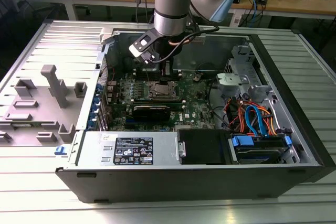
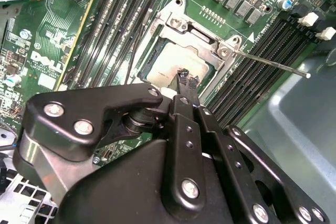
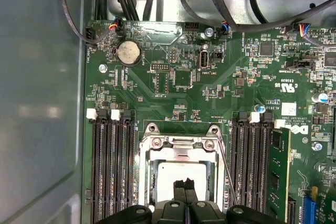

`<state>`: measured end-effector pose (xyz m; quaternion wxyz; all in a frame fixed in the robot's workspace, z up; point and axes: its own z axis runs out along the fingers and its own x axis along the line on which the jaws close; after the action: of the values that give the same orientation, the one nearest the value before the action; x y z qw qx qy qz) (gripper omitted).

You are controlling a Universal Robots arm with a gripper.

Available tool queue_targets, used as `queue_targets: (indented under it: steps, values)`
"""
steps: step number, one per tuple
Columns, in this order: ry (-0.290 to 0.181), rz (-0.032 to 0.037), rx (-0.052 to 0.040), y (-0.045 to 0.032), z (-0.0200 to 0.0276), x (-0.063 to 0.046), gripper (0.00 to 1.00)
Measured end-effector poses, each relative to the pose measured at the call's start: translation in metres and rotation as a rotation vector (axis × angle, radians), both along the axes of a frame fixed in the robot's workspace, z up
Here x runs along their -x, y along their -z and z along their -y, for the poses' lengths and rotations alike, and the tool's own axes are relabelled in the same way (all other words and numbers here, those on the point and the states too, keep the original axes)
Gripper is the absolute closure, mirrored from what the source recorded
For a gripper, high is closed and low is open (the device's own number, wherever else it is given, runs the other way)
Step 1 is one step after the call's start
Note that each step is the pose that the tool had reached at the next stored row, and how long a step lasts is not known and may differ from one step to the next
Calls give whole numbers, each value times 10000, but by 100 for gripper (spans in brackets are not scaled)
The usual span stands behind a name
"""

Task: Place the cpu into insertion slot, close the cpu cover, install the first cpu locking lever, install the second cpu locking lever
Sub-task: 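Install the first cpu locking lever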

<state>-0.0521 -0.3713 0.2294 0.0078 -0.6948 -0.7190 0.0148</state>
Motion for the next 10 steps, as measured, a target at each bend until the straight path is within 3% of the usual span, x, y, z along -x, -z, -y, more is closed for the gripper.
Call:
queue_targets:
  steps: [10]
  values:
    - [-1,-2,1,-2,1,0,89]
